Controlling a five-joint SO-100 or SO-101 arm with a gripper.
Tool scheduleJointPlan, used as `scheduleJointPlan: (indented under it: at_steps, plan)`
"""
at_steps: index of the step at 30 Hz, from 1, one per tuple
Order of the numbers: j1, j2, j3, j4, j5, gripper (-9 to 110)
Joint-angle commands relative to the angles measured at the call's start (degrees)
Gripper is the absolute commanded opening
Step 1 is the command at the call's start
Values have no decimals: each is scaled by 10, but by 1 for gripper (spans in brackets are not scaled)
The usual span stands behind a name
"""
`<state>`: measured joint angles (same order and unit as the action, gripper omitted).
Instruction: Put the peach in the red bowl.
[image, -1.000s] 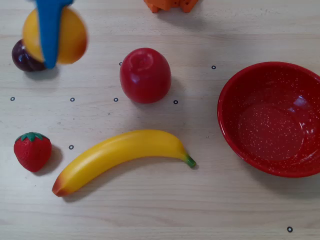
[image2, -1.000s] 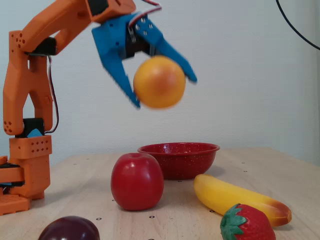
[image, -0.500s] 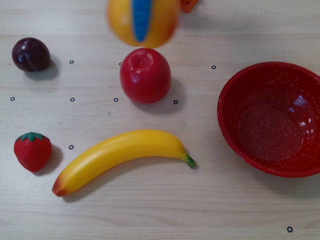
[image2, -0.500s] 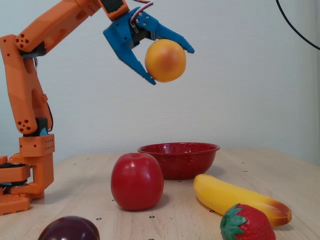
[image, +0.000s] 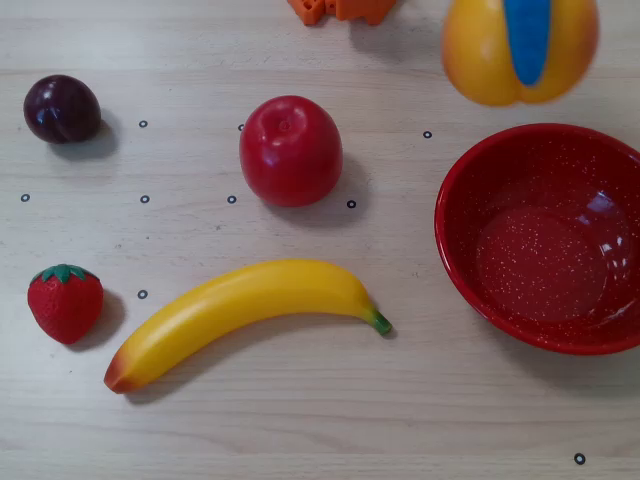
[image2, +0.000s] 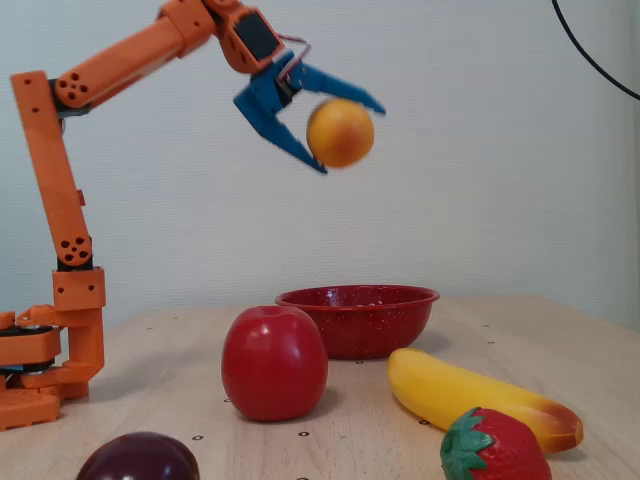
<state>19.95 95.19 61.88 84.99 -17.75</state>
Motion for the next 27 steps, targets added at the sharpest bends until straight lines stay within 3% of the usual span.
scheduleJointPlan:
  at_steps: [1,13,27]
  plan:
    - [42,-5,-23,-3,-26,0]
    - [112,-170,0,14,-18,0]
    - [136,-249,76,-76,195,0]
